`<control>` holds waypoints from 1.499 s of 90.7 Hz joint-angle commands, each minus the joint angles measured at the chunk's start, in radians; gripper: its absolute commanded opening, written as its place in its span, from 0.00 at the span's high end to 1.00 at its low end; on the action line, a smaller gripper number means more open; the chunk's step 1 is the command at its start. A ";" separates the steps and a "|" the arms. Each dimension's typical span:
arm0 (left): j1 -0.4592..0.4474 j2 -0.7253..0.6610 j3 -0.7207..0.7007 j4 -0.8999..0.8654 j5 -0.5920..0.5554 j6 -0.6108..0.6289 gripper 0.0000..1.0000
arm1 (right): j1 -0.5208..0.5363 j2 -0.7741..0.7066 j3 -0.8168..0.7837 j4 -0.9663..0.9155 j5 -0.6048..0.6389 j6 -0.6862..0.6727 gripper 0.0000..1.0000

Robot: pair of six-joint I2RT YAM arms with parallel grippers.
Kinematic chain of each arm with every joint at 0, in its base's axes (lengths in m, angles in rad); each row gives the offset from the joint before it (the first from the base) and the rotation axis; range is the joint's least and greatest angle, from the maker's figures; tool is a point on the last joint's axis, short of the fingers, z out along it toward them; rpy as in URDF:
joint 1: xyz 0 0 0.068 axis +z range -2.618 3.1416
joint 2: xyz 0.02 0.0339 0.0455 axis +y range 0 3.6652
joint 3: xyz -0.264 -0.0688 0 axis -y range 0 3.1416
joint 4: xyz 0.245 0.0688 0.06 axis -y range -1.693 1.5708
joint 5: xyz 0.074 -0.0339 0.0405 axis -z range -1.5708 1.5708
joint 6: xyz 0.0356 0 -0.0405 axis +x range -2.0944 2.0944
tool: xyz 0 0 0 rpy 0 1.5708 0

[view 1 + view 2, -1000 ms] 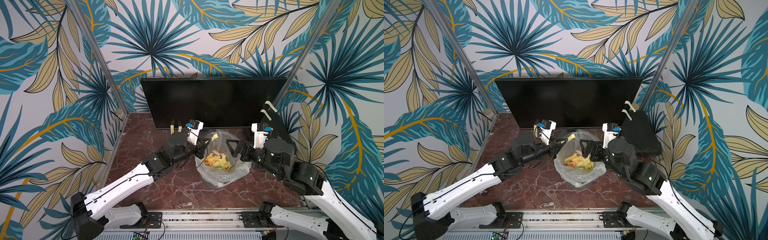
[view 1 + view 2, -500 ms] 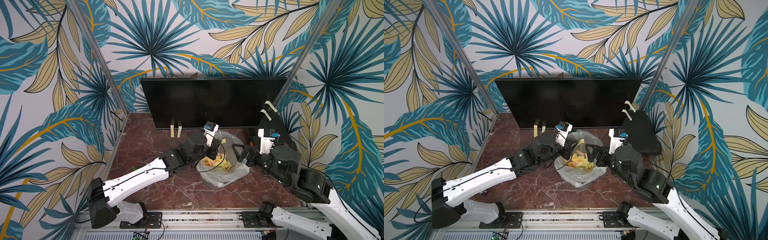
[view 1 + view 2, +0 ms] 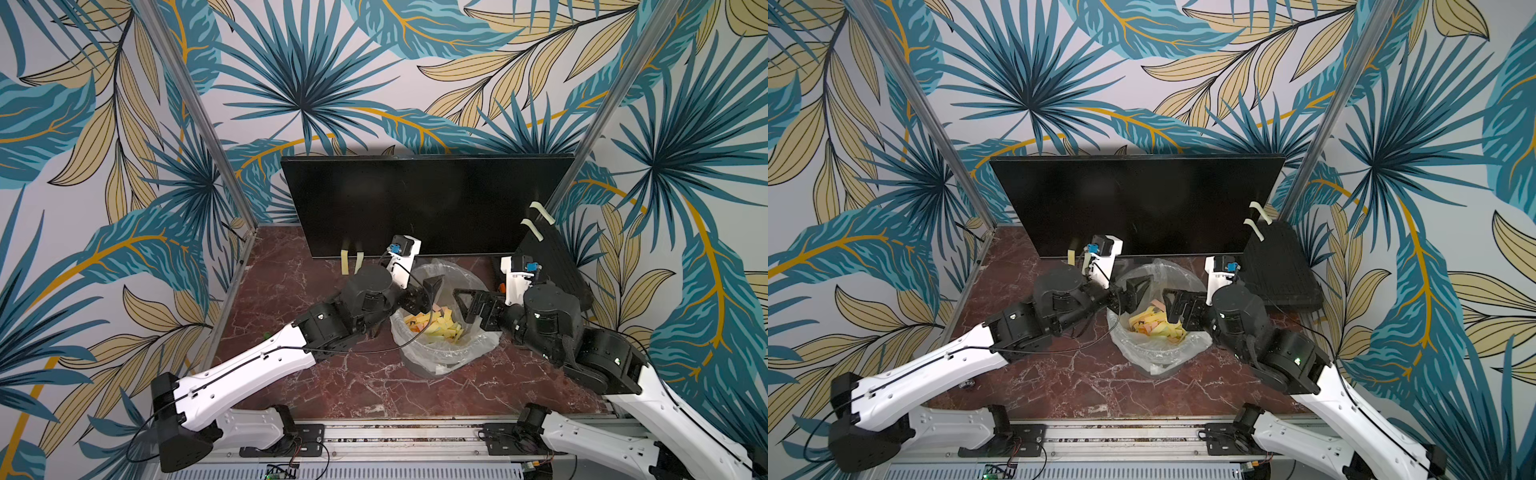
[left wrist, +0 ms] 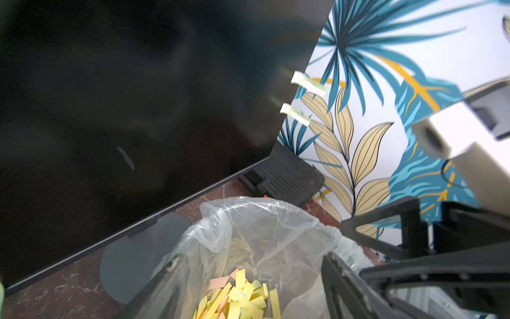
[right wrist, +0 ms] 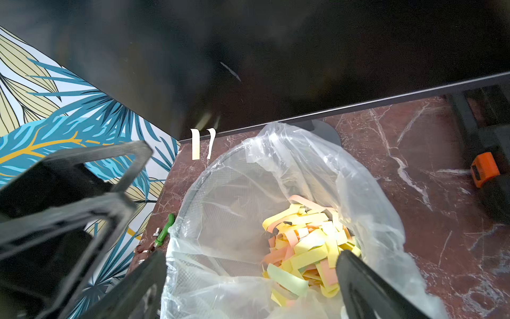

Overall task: Remove the sticky note from the monitor
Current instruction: Place the sticky note in the trash bin, then tear off the sticky note from the monitor.

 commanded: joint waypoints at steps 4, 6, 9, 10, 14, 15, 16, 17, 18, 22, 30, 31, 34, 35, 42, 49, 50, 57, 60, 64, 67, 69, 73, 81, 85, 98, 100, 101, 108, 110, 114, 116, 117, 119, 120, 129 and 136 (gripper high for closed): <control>0.006 -0.083 -0.052 0.037 -0.093 0.019 0.02 | -0.004 0.018 0.041 0.010 -0.024 -0.028 0.01; 0.011 -0.096 -0.060 0.032 -0.100 0.019 0.00 | -0.003 0.021 0.044 0.013 -0.027 -0.029 0.01; 0.018 -0.111 -0.075 0.026 -0.110 0.019 0.00 | -0.003 0.030 0.050 0.015 -0.031 -0.030 0.01; 0.021 -0.118 -0.081 0.024 -0.113 0.020 0.00 | -0.003 0.031 0.052 0.016 -0.032 -0.030 0.01; 0.036 -0.145 -0.105 0.021 -0.122 0.010 0.00 | -0.004 0.042 0.064 0.020 -0.040 -0.033 0.01; 0.041 -0.148 -0.112 0.020 -0.122 0.006 0.00 | -0.003 0.044 0.066 0.022 -0.042 -0.035 0.01; 0.046 -0.155 -0.118 0.020 -0.122 0.003 0.00 | -0.004 0.047 0.068 0.022 -0.045 -0.035 0.01; 0.052 -0.161 -0.126 0.021 -0.123 -0.001 0.00 | -0.003 0.050 0.072 0.023 -0.047 -0.036 0.01; 0.058 -0.171 -0.134 0.022 -0.123 -0.004 0.00 | -0.004 0.053 0.076 0.024 -0.050 -0.036 0.01; 0.083 -0.201 -0.165 0.032 -0.124 -0.024 0.00 | -0.004 0.067 0.087 0.026 -0.061 -0.042 0.01; 0.138 -0.266 -0.243 0.050 -0.123 -0.065 0.00 | -0.005 0.098 0.112 0.032 -0.088 -0.050 0.01; 0.145 -0.272 -0.252 0.052 -0.123 -0.069 0.00 | -0.005 0.101 0.114 0.034 -0.091 -0.051 0.01; 0.167 -0.295 -0.278 0.056 -0.114 -0.084 0.00 | -0.005 0.111 0.122 0.039 -0.102 -0.054 0.01; 0.176 -0.302 -0.286 0.057 -0.110 -0.090 0.00 | -0.005 0.116 0.125 0.040 -0.104 -0.055 0.01; 0.234 -0.345 -0.346 0.062 -0.077 -0.134 0.00 | -0.005 0.142 0.139 0.057 -0.129 -0.055 0.01; 0.293 -0.391 -0.412 0.081 -0.043 -0.180 0.00 | -0.004 0.173 0.149 0.075 -0.156 -0.054 0.01; 0.301 -0.400 -0.420 0.084 -0.038 -0.186 0.00 | -0.004 0.178 0.151 0.076 -0.160 -0.052 0.01; 0.361 -0.444 -0.501 0.113 -0.008 -0.226 0.00 | -0.005 0.206 0.161 0.095 -0.190 -0.051 0.01; 0.385 -0.463 -0.535 0.131 0.009 -0.237 0.00 | -0.004 0.217 0.168 0.101 -0.201 -0.053 0.01; 0.421 -0.480 -0.580 0.157 0.029 -0.258 0.00 | -0.004 0.233 0.178 0.106 -0.211 -0.055 0.01; 0.449 -0.494 -0.613 0.183 0.053 -0.276 0.00 | -0.004 0.241 0.183 0.110 -0.217 -0.055 0.01; 0.467 -0.499 -0.637 0.197 0.071 -0.287 0.00 | -0.005 0.247 0.186 0.114 -0.222 -0.057 0.01; 0.506 -0.511 -0.682 0.244 0.102 -0.318 0.00 | -0.004 0.261 0.196 0.121 -0.237 -0.057 0.00; 0.590 -0.514 -0.765 0.341 0.208 -0.383 0.00 | -0.004 0.292 0.216 0.130 -0.271 -0.060 0.01; 0.635 -0.505 -0.804 0.400 0.263 -0.420 0.00 | -0.005 0.308 0.226 0.136 -0.287 -0.059 0.00; 0.753 -0.434 -0.892 0.580 0.393 -0.509 0.00 | -0.004 0.355 0.241 0.164 -0.333 -0.051 0.01; 0.767 -0.422 -0.901 0.602 0.407 -0.519 0.00 | -0.004 0.362 0.243 0.169 -0.339 -0.049 0.01; 0.774 -0.418 -0.905 0.614 0.413 -0.523 0.00 | -0.004 0.366 0.246 0.172 -0.345 -0.048 0.01; 0.813 -0.370 -0.919 0.694 0.457 -0.546 0.00 | -0.004 0.386 0.254 0.189 -0.369 -0.040 0.01; 0.823 -0.356 -0.919 0.717 0.471 -0.554 0.00 | -0.004 0.394 0.256 0.194 -0.379 -0.037 0.01; 0.842 -0.323 -0.919 0.756 0.501 -0.567 0.00 | -0.004 0.407 0.262 0.207 -0.394 -0.032 0.01; 0.851 -0.306 -0.917 0.774 0.514 -0.574 0.00 | -0.004 0.416 0.265 0.212 -0.403 -0.029 0.02; 0.854 -0.294 -0.916 0.787 0.522 -0.578 0.00 | -0.004 0.420 0.266 0.215 -0.407 -0.027 0.02; 0.862 -0.275 -0.913 0.808 0.537 -0.584 0.00 | -0.003 0.427 0.268 0.218 -0.415 -0.023 0.02; 0.866 -0.266 -0.911 0.817 0.544 -0.587 0.00 | -0.003 0.431 0.270 0.222 -0.420 -0.022 0.02; 0.888 -0.178 -0.886 0.887 0.602 -0.605 0.00 | -0.002 0.465 0.283 0.240 -0.451 -0.010 0.03; 0.895 -0.108 -0.862 0.925 0.628 -0.611 0.00 | 0.002 0.486 0.297 0.250 -0.463 -0.005 0.04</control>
